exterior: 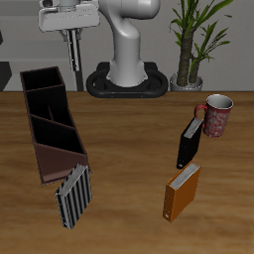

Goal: Place the left striped book into the right desk caddy's right compartment and place the right striped book into the right desk caddy's right compartment and place the orange book into the right desk caddy's left compartment

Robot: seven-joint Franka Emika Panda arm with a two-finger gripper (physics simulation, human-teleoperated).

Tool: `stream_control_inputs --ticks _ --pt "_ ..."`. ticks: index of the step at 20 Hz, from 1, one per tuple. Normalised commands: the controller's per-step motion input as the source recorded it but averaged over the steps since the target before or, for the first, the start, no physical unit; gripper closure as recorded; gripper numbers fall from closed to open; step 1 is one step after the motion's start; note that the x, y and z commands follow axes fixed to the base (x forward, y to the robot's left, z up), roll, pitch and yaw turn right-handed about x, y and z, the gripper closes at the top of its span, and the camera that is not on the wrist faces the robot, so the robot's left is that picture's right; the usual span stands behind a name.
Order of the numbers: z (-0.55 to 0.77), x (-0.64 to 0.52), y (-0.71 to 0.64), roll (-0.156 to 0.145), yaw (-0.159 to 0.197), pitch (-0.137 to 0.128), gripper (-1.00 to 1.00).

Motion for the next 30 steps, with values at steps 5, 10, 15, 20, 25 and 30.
stream_control_inputs --ticks 5,10,15,20,25,30 --pt "0.22 -0.07 -0.42 0.015 0.039 0.030 1.00" --pt "0.32 0.02 -0.53 0.054 0.015 0.015 1.00" --pt "0.14 0.15 -0.43 -0.004 -0.001 -0.008 1.00" --pt "0.12 0.22 -0.55 -0.022 -0.012 -0.016 1.00" --pt "0.02 0.17 -0.38 0.046 -0.032 0.002 1.00" --pt "-0.22 0.14 -0.15 0.040 -0.009 0.056 1.00"
